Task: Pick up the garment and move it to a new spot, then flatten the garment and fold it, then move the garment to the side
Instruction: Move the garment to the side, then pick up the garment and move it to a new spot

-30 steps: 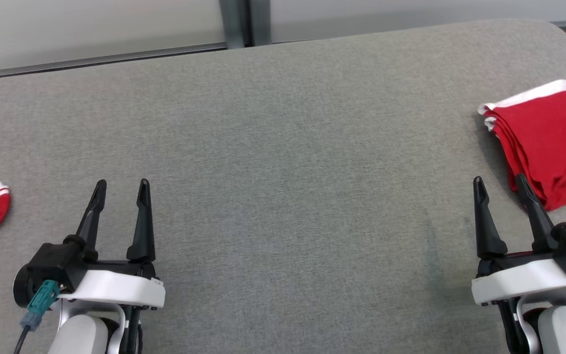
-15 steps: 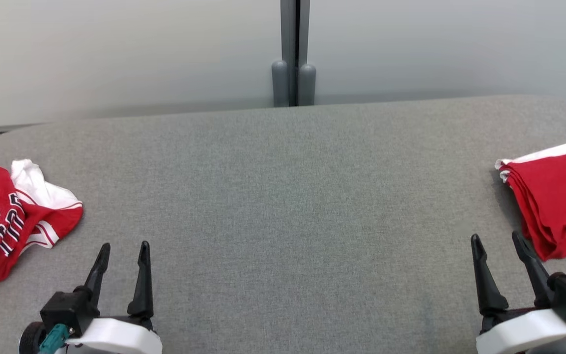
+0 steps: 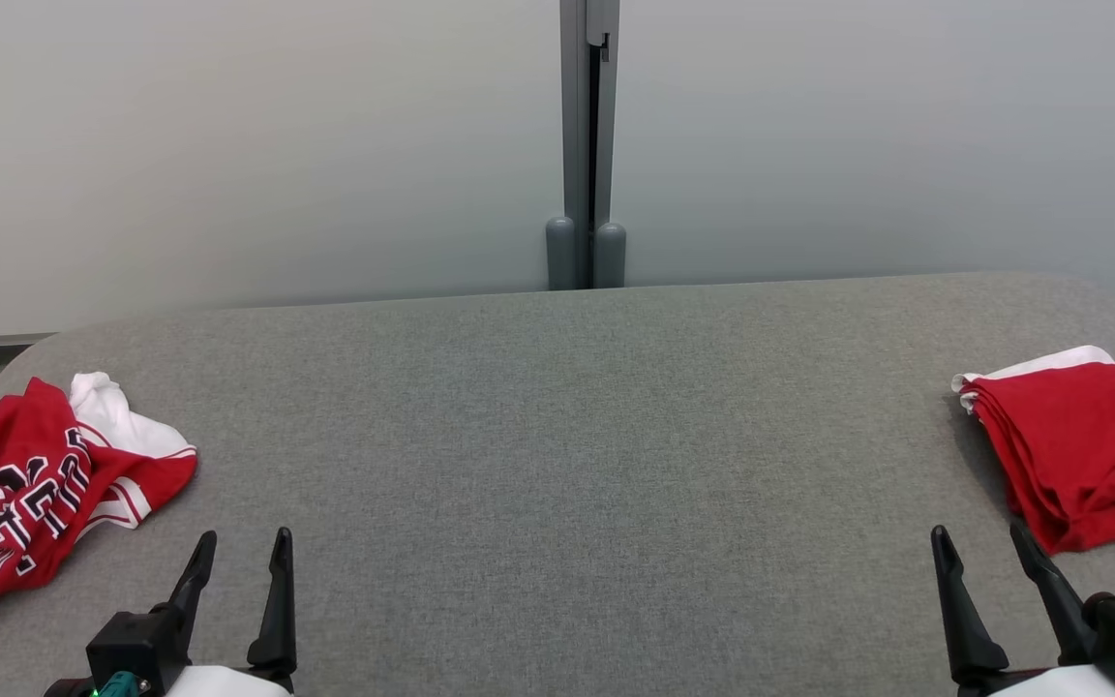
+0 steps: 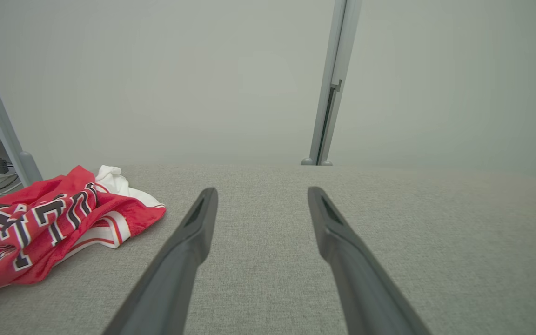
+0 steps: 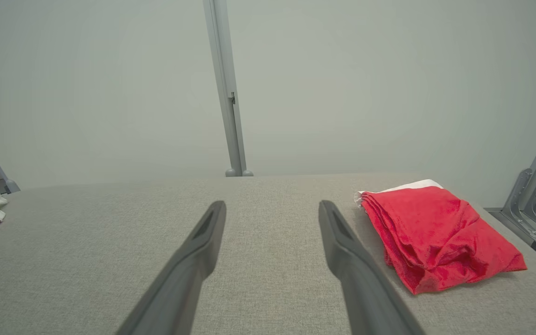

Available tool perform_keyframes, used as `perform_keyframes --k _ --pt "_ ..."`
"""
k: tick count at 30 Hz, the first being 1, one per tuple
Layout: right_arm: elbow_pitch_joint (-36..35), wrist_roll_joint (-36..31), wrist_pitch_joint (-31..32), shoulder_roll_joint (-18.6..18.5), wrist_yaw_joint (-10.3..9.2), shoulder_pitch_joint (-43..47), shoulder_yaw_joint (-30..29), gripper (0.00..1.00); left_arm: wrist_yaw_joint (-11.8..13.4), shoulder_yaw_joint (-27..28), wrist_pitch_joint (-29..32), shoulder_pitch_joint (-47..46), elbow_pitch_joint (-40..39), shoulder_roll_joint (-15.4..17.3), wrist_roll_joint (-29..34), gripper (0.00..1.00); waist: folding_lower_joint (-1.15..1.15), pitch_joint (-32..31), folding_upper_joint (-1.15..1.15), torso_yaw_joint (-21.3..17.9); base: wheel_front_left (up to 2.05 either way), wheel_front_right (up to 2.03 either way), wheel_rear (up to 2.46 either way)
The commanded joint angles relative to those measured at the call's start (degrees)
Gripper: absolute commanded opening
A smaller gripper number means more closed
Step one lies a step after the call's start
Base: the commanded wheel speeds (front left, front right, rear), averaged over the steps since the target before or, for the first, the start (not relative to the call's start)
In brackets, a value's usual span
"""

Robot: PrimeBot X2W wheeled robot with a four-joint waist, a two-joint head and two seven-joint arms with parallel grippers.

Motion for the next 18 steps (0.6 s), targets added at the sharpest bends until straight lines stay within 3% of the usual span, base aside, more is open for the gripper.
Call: perform_keyframes --k 1,12,18 --pt "-0.3 -0.1 0.4 0.0 -0.04 0.9 0.2 1.0 0.0 0.0 0.0 0.3 0.1 0.5 -0.1 1.0 0.0 -0.1 0.0 -0.1 0.0 0.0 0.0" --pt "-0.5 -0.4 0.3 -0.1 -0.04 0.3 0.8 1.0 0.2 -0.5 0.5 -1.0 0.8 0.9 -0.5 1.0 0.0 -0.2 0.0 -0.1 0.0 0.0 0.0" --pt "-0.9 -0.7 0.0 -0.2 -0.04 0.7 -0.5 1.0 1.0 -0.7 0.9 -2.2 0.9 1.2 0.1 1.0 0.0 0.1 0.0 2.5 0.0 0.0 0.0"
